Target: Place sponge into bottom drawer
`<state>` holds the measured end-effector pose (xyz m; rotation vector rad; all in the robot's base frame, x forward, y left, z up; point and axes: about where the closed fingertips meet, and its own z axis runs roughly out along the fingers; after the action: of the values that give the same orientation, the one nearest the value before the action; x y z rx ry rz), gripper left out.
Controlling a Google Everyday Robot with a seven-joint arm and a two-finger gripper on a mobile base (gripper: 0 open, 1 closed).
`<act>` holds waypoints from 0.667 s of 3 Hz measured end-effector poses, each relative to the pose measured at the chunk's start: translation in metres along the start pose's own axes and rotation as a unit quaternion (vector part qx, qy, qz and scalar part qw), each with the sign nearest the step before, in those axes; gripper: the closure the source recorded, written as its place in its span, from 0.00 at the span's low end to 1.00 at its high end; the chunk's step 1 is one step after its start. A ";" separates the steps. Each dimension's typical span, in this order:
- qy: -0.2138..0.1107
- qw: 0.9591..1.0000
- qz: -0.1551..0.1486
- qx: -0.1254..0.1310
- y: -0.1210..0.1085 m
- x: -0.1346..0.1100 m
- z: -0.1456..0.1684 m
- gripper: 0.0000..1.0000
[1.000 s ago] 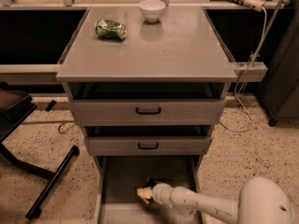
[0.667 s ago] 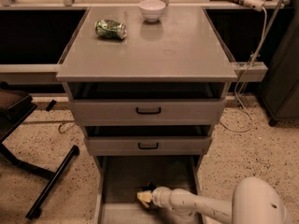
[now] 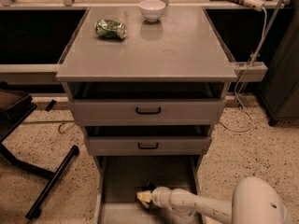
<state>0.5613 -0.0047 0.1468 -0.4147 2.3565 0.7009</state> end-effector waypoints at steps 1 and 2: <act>0.000 1.000 0.000 0.000 0.000 0.000 0.000 0.58; 0.000 1.000 0.000 0.000 0.000 0.000 0.000 0.35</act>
Offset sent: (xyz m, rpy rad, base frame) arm 0.0000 0.0000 0.0000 0.0000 0.0000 0.0000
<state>0.5613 -0.0046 0.1468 -0.4147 2.3565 0.7009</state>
